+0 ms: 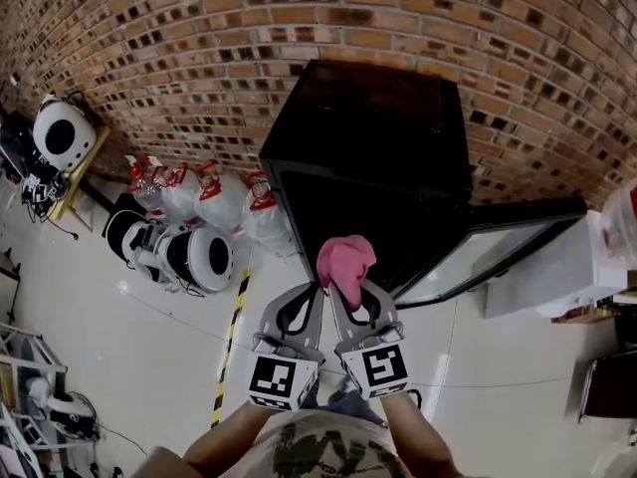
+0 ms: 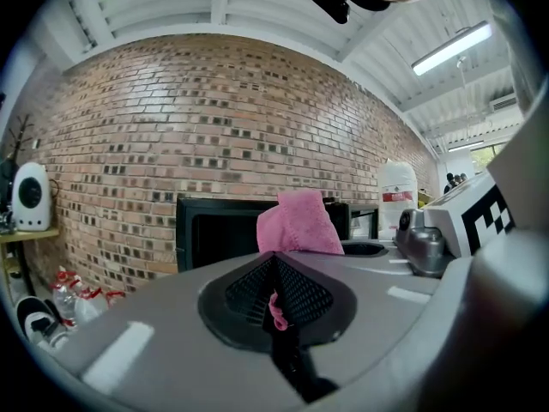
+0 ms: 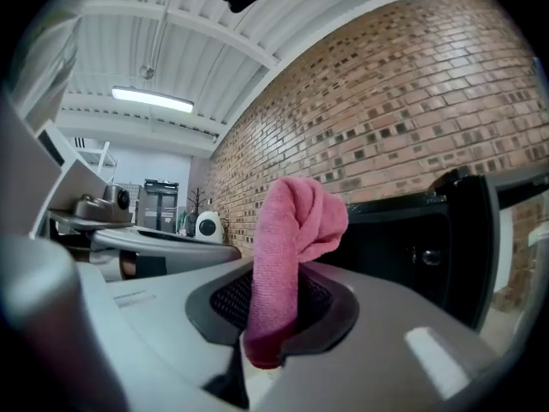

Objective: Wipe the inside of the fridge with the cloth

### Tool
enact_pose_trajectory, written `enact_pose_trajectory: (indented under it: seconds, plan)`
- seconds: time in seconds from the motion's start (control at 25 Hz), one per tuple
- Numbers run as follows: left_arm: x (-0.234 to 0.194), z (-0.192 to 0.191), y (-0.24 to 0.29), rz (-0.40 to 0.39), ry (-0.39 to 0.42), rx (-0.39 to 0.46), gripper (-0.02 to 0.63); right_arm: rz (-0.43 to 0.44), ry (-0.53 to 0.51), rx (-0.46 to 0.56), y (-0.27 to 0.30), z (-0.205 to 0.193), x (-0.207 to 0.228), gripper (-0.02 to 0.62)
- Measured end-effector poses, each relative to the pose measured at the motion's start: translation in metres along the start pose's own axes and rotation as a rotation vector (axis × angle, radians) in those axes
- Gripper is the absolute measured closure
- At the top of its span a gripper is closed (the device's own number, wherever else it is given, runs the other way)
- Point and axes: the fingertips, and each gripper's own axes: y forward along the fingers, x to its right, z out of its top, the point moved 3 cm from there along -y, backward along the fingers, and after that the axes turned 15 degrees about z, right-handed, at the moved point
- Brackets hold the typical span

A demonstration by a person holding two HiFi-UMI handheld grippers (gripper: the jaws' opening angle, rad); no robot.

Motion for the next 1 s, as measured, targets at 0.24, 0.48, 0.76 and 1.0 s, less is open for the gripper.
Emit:
enact_pose_trajectory:
  seconds: [0.24, 0.48, 0.76, 1.0]
  plan:
    - [-0.032, -0.002, 0.040, -0.053, -0.015, 0.002, 0.592, -0.053, -0.014, -0.016, 0.041, -0.012, 0.016, 0.535]
    - [-0.065, -0.014, 0.082, -0.110, -0.043, -0.008, 0.594, -0.101, -0.050, -0.058, 0.084, -0.028, 0.037, 0.535]
    - [-0.076, -0.023, 0.114, -0.120, -0.041, -0.004, 0.594, -0.110, -0.032, -0.017, 0.113, -0.033, 0.071, 0.535]
    - [-0.077, -0.051, 0.133, -0.103, -0.045, -0.035, 0.594, -0.077, -0.035, 0.008, 0.134, -0.064, 0.094, 0.537]
